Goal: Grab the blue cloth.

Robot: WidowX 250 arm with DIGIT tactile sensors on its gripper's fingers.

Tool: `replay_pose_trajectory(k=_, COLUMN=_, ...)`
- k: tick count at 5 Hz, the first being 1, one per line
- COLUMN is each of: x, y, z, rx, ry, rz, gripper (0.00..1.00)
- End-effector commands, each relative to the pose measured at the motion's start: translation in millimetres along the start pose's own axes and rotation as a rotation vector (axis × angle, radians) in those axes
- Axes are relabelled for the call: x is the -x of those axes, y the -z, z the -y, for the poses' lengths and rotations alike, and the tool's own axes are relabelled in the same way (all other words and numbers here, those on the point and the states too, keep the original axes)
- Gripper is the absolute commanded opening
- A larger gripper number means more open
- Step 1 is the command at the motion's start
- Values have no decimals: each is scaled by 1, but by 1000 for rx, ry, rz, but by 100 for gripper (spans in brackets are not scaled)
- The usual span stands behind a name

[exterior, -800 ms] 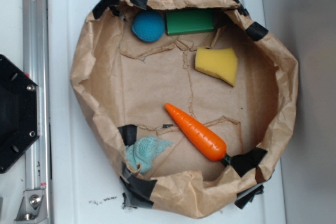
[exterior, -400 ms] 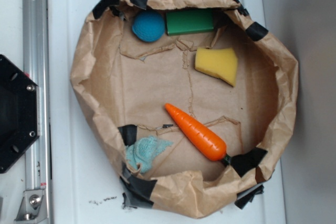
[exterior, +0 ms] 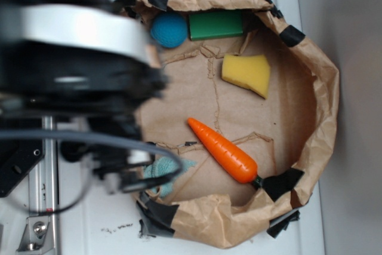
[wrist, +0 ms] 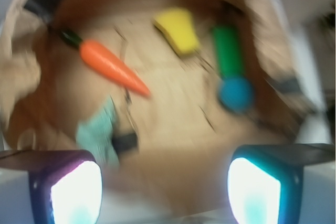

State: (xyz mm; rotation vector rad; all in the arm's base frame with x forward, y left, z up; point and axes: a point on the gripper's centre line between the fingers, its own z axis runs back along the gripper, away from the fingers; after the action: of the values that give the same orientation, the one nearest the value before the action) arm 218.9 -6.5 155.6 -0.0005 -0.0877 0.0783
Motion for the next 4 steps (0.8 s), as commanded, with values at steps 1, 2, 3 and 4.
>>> replay_pose_trajectory(k=1, x=-32, y=59, z=27, rx=175, ry=-45, rz=-145, gripper=100)
replay_pose_trajectory(k=2, x=-17, y=93, z=44, rx=231, ry=-29, rz=-272, gripper=100)
replay_pose_trajectory(k=3, x=4, y=111, z=69, rx=233, ry=20, rz=-320, gripper=100)
replay_pose_trajectory(k=4, x=20, y=135, z=90, rx=286, ry=80, rz=-368, gripper=100)
